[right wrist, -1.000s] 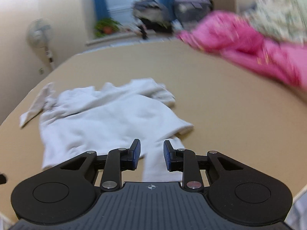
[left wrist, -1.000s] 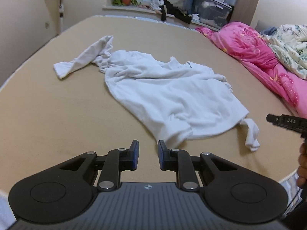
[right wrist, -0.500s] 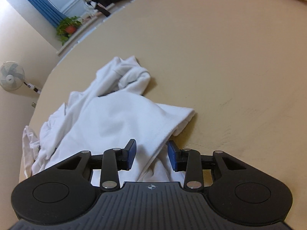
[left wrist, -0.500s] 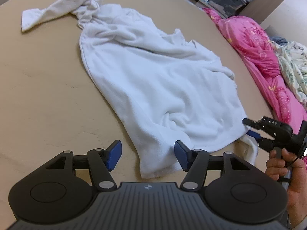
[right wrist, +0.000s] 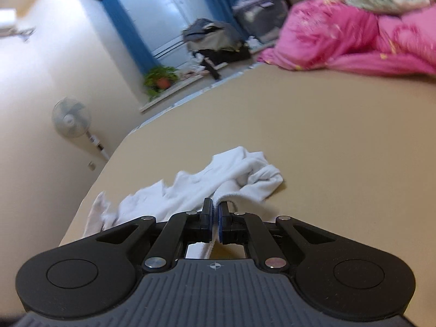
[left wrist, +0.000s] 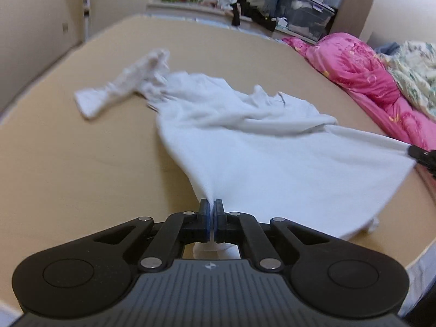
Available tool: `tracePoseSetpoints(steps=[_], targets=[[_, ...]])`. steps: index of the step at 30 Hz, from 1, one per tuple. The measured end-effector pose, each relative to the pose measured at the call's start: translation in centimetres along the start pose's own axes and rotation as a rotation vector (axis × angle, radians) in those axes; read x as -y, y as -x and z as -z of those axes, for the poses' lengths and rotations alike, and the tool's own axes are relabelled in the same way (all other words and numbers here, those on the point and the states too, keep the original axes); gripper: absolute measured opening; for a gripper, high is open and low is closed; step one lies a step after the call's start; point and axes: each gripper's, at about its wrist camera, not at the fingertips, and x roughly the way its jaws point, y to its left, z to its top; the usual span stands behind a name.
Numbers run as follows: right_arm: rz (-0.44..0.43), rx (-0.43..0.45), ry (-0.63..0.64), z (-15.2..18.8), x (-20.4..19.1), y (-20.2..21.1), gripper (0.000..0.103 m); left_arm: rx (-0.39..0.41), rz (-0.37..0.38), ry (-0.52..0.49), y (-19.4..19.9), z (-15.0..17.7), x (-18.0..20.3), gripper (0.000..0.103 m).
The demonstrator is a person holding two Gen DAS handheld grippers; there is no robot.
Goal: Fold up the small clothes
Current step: 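Grasp the shirt hem with both grippers, then lift and shake the shirt by the hem with both grippers, then lay it flat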
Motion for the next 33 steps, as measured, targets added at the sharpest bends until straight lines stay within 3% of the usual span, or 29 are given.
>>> tracePoseSetpoints(steps=[7, 11, 13, 15, 17, 20, 23, 26, 29, 32, 33], targets=[[-0.042, -0.152, 0.09, 5.5, -1.1, 10.7, 0.003, 0.006, -0.024, -0.039, 9.3, 5.5, -4.9, 0.001], [-0.041, -0.408, 0.203, 10.3, -1.3, 12.8, 0.003, -0.082, -0.004, -0.113, 9.9, 9.8, -5.8, 0.002], [-0.027, -0.47, 0.241, 11.6, -0.7, 12.9, 0.004, -0.14, 0.02, -0.128, 8.8, 11.4, -6.6, 0.005], [0.02, -0.455, 0.228, 11.0, 0.1, 12.4, 0.011, -0.151, -0.042, -0.085, 8.5, 11.3, -7.6, 0.011], [0.064, -0.352, 0.219, 9.3, 1.0, 12.3, 0.021, -0.107, -0.022, 0.022, 9.0, 10.4, -8.8, 0.024], [0.12, -0.274, 0.151, 7.4, 3.0, 10.6, 0.025, -0.128, -0.039, 0.119, 8.1, 9.8, -9.5, 0.025], [0.191, -0.352, 0.062, 8.4, 5.0, 7.6, 0.025, -0.245, -0.11, 0.11, 5.5, 9.9, -8.3, 0.025], [0.229, -0.434, 0.032, 10.2, 5.5, 5.8, 0.026, -0.357, -0.127, 0.08, 3.2, 10.7, -7.9, 0.025], [0.249, -0.485, 0.119, 12.3, 4.6, 5.4, 0.027, -0.393, -0.13, 0.036, 2.4, 11.7, -7.2, 0.026], [0.258, -0.468, 0.19, 13.3, 4.0, 6.1, 0.027, -0.411, -0.131, -0.008, 2.4, 12.3, -6.4, 0.025], [0.25, -0.465, 0.194, 13.7, 4.0, 6.5, 0.027, -0.41, -0.127, -0.023, 2.6, 12.4, -6.0, 0.019]])
